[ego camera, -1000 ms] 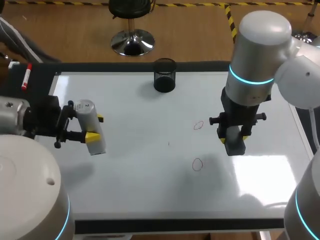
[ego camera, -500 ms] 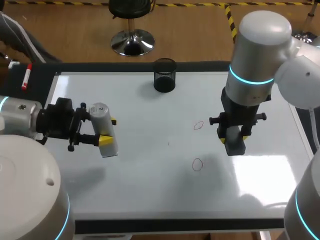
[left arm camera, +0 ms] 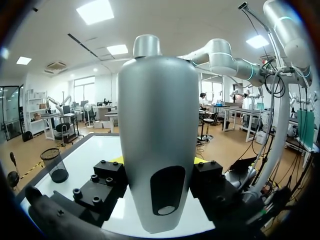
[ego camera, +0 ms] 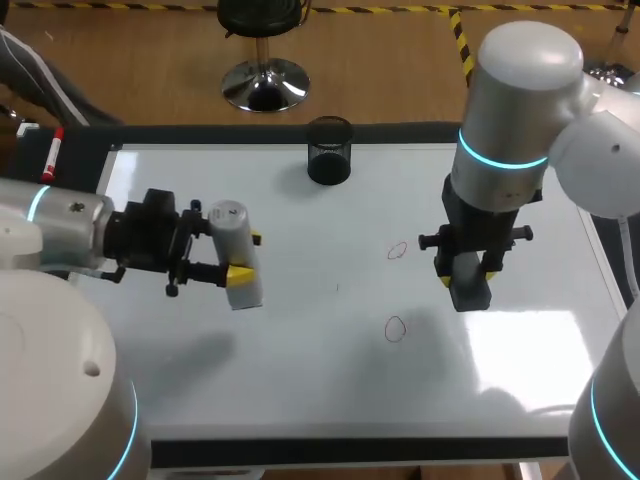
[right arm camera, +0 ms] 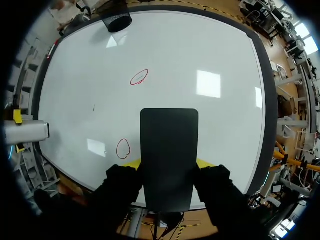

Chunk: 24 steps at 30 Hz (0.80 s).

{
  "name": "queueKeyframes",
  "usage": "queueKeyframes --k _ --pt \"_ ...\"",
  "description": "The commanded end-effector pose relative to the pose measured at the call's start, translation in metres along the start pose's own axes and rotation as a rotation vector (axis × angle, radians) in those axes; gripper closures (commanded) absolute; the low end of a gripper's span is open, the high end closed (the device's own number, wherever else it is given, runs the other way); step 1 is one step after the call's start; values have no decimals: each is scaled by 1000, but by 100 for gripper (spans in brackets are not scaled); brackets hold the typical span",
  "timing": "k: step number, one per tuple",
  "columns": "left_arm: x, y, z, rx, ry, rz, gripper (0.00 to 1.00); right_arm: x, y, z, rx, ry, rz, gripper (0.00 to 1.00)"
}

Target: Pick up the inspection probe, press it on each red-marked spot on the whiteboard one by one, put down the probe, pick up the eraser, and wipe off all the red marks.

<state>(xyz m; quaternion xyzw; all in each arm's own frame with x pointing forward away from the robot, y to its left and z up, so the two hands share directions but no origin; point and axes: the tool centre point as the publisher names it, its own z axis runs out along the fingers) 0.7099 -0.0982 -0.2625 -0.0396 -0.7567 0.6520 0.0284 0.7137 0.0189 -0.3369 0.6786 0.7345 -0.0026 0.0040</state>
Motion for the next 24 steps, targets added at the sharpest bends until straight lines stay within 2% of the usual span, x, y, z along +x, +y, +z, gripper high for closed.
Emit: queueKeyframes --k 1,9,19,24 --pt "4 -9 11 -14 6 7 100 -2 -1 0 -2 3 -1 100" --pt "8 -7 21 -16 5 4 100 -2 -1 0 -2 3 -1 100" --pt "15 4 38 2 5 12 100 -2 -1 0 -2 3 -1 100" --pt "16 8 43 4 4 8 100 -7 -6 -1 -1 -10 -40 100"
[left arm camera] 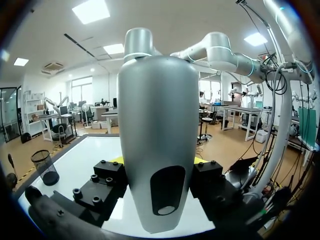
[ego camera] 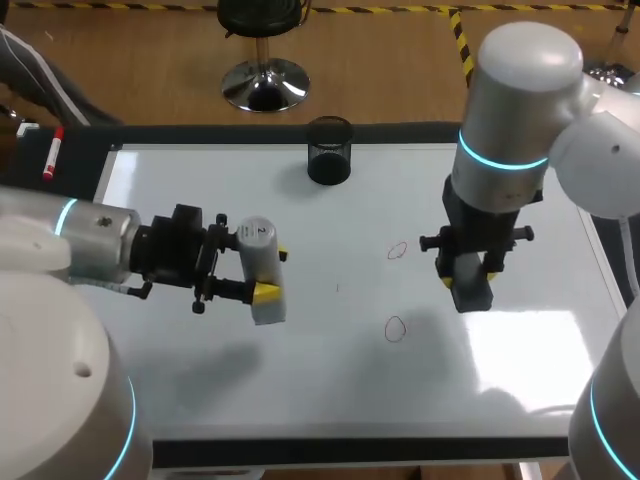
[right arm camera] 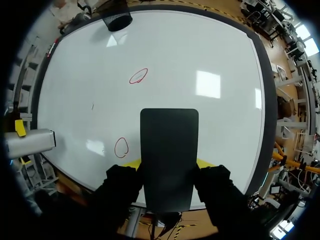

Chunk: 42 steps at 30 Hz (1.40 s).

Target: Pick up the inspection probe, press it on each red-marked spot on the whiteboard one by one, put down the probe, pick up the eraser, and wipe off all the red marks.

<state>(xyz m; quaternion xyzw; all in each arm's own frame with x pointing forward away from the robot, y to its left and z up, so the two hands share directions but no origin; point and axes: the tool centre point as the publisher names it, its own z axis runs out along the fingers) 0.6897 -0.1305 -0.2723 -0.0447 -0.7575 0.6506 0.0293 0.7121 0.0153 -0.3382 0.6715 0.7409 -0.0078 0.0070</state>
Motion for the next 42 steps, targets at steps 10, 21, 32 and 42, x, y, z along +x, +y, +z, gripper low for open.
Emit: queueKeyframes --k 10,21,32,42 --pt "0 5 18 13 1 2 100 -25 -13 -8 -14 -1 -39 100" --pt "-4 3 35 6 22 7 100 -42 -18 -6 -23 21 -36 100" --pt "-10 2 58 9 59 24 100 -45 -20 -7 -26 15 -51 100" --pt "-11 7 74 23 66 20 100 -45 -20 -7 -26 15 -51 100"
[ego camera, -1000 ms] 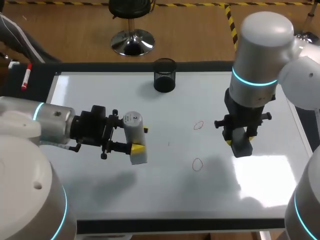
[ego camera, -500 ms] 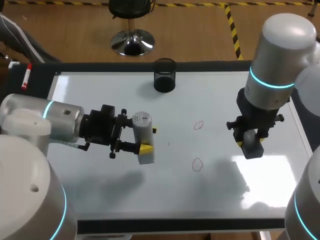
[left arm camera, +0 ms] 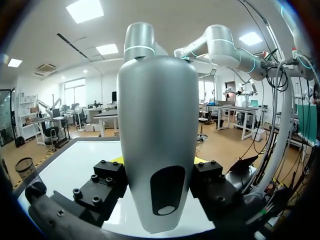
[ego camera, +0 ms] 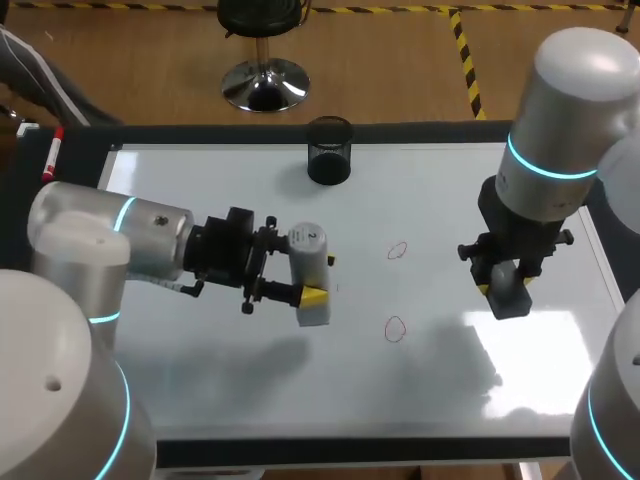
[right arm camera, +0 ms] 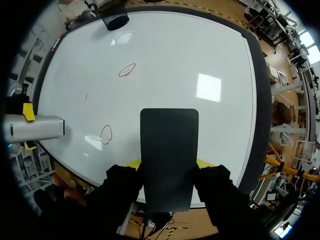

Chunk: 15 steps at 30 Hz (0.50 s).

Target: Pick up the inspection probe, press it on each red-marked spot on the whiteboard one by one, put down the probe, pick up the eraser, and wipe off all the red marks.

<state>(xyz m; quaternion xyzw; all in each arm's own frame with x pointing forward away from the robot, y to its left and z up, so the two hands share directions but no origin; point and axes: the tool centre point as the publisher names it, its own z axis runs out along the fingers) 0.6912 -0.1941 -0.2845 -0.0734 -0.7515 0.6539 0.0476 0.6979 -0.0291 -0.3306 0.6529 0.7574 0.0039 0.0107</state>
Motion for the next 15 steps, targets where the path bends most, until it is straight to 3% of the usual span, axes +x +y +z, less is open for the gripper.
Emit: queueKeyframes --k 1,15 --pt "-3 4 11 12 -1 -1 100 -2 -2 -1 -3 5 -2 100" --pt "9 0 45 -12 -23 13 100 -2 -2 -1 -3 5 -2 100"
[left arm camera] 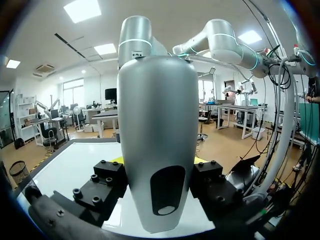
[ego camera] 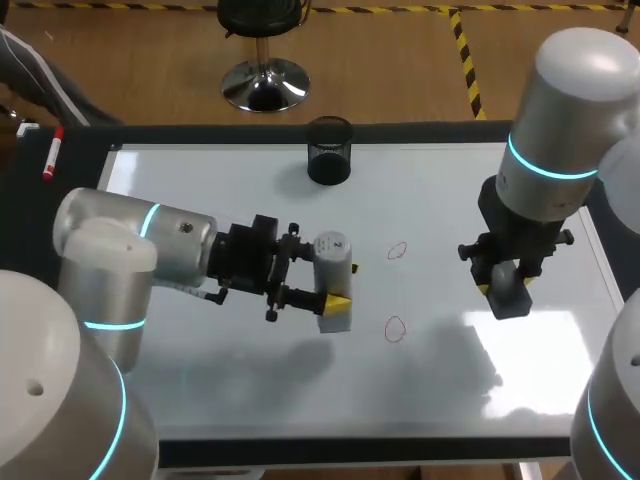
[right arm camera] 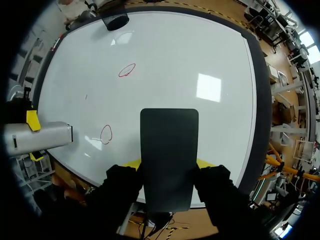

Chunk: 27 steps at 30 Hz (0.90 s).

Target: Pick up the inspection probe, press it on each red-marked spot on the whiteboard one by one, put down the probe, pick up the eraser, and wipe off all the red marks.

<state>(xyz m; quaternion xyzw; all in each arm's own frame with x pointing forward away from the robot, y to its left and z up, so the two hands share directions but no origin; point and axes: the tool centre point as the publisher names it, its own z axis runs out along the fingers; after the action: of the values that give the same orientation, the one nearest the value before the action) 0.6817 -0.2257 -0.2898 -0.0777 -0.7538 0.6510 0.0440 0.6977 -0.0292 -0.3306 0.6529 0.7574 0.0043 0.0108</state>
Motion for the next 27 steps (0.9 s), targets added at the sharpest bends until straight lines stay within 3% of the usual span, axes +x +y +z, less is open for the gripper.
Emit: queueKeyframes --k 1,9,27 --pt "6 0 13 -7 -25 2 100 -2 -1 -1 -2 5 -2 100" --pt "6 2 31 7 -23 5 100 -2 -1 -1 -2 5 -2 100" --pt "-24 21 64 54 21 0 100 -2 -1 -1 -2 5 -2 100"
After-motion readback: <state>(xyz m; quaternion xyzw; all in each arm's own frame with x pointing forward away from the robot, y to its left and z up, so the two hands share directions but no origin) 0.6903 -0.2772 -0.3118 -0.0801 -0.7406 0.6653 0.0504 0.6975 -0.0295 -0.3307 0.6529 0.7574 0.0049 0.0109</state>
